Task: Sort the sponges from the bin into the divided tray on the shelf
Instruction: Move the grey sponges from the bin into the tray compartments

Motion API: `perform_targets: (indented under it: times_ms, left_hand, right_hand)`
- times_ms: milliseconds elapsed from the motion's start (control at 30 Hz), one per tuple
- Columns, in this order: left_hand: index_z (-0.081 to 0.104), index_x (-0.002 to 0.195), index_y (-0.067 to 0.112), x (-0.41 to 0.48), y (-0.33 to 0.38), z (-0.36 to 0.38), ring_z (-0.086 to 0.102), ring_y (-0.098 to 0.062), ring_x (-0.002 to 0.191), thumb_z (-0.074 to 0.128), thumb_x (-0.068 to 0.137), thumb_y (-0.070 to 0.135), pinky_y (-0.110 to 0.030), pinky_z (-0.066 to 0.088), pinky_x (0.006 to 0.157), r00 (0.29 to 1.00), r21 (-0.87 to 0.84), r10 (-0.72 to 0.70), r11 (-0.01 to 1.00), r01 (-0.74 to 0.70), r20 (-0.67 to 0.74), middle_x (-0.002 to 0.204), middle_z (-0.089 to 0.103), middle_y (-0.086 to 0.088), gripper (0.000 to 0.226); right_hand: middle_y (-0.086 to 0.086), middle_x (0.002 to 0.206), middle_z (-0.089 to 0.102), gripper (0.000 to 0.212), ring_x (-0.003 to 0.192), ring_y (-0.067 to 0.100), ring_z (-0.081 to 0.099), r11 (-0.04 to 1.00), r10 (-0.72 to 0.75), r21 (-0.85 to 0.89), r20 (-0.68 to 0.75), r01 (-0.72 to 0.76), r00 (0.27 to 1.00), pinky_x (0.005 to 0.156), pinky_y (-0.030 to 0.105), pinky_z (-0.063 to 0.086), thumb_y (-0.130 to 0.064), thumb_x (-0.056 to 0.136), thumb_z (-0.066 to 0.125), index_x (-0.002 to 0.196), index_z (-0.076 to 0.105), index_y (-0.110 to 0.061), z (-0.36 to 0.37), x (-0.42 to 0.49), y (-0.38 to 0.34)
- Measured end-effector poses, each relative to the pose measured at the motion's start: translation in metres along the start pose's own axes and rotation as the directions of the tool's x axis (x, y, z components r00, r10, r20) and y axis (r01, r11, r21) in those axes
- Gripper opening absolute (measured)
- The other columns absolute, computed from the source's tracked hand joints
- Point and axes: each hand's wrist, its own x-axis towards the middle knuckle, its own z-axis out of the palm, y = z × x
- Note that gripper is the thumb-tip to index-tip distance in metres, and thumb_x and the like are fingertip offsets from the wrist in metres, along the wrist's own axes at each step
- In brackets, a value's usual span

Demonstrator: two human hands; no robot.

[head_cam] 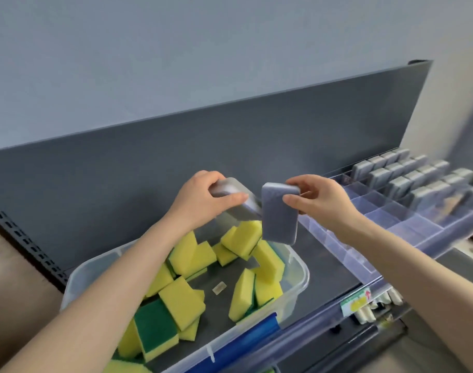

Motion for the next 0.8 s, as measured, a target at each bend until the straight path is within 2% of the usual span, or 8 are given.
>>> perform_targets:
  times_ms: [133,233,333,433,600,667,733,800]
  left_hand:
    - [0.051,0.071,0.029,0.025,0.049,0.038,0.048,-0.002,0.066,0.072,0.067,0.056,-0.020,0.030,0.053,0.994,0.003,0.113,0.994,-0.113,0.009,0.069,0.052,0.010,0.034]
    - [0.054,0.078,0.031,0.040,0.086,0.074,0.049,0.000,0.066,0.075,0.069,0.047,-0.019,0.030,0.054,0.985,0.011,0.165,0.986,-0.165,0.046,0.071,0.055,0.012,0.027]
    - [0.056,0.084,0.029,0.050,0.124,0.115,0.051,-0.003,0.067,0.076,0.072,0.040,-0.024,0.034,0.056,0.981,-0.013,0.168,0.986,-0.168,0.095,0.074,0.058,0.013,0.026]
    - [0.058,0.096,0.029,0.057,0.160,0.154,0.055,-0.007,0.077,0.075,0.075,0.034,-0.024,0.039,0.062,0.977,-0.013,0.172,0.985,-0.172,0.126,0.084,0.060,0.015,0.028]
    - [0.056,0.105,0.030,0.065,0.215,0.215,0.056,-0.009,0.084,0.072,0.079,0.034,-0.028,0.043,0.069,0.979,-0.019,0.163,0.987,-0.162,0.124,0.092,0.061,0.015,0.030]
    - [0.057,0.106,0.029,0.067,0.233,0.239,0.056,-0.011,0.086,0.071,0.080,0.034,-0.029,0.046,0.070,0.978,-0.025,0.152,0.988,-0.150,0.141,0.093,0.061,0.014,0.030]
    - [0.059,0.110,0.029,0.070,0.247,0.261,0.056,-0.010,0.088,0.071,0.079,0.035,-0.025,0.042,0.068,0.980,-0.032,0.137,0.990,-0.134,0.145,0.096,0.062,0.014,0.034]
    - [0.060,0.116,0.028,0.074,0.259,0.281,0.054,-0.009,0.090,0.073,0.078,0.035,-0.020,0.038,0.067,0.985,-0.065,0.110,0.993,-0.102,0.134,0.101,0.062,0.012,0.040]
  right_hand:
    - [-0.003,0.087,0.069,0.025,0.079,0.016,0.067,0.999,0.049,0.010,-0.113,-0.048,0.992,0.079,0.042,0.057,-0.020,0.076,0.074,0.099,0.066,-0.028,-0.061,-0.008,0.022]
    - [-0.004,0.089,0.069,0.029,0.079,0.013,0.067,0.996,0.080,-0.024,-0.163,-0.085,0.983,0.079,0.038,0.057,-0.020,0.077,0.073,0.104,0.066,-0.025,-0.113,-0.016,0.044]
    - [-0.007,0.089,0.068,0.032,0.080,0.013,0.067,0.989,0.114,-0.067,-0.192,-0.129,0.975,0.078,0.034,0.057,-0.019,0.077,0.073,0.106,0.065,-0.028,-0.169,-0.026,0.068]
    - [-0.004,0.095,0.068,0.035,0.083,0.013,0.067,0.980,0.126,-0.125,-0.209,-0.154,0.970,0.077,0.031,0.056,-0.018,0.078,0.073,0.111,0.064,-0.026,-0.222,-0.034,0.094]
    - [-0.001,0.100,0.066,0.039,0.086,0.016,0.065,0.973,0.107,-0.182,-0.204,-0.145,0.973,0.080,0.030,0.053,-0.015,0.080,0.071,0.117,0.062,-0.025,-0.294,-0.040,0.132]
    - [-0.004,0.097,0.065,0.038,0.083,0.011,0.064,0.972,0.104,-0.185,-0.204,-0.142,0.973,0.074,0.024,0.050,-0.014,0.080,0.070,0.116,0.062,-0.026,-0.316,-0.040,0.149]
    - [-0.009,0.094,0.064,0.038,0.080,0.004,0.061,0.971,0.119,-0.179,-0.207,-0.157,0.971,0.069,0.018,0.046,-0.015,0.080,0.070,0.115,0.062,-0.026,-0.334,-0.040,0.166]
    - [-0.009,0.095,0.063,0.038,0.081,0.003,0.060,0.971,0.137,-0.166,-0.201,-0.172,0.970,0.070,0.020,0.045,-0.016,0.081,0.069,0.117,0.062,-0.026,-0.346,-0.039,0.182]
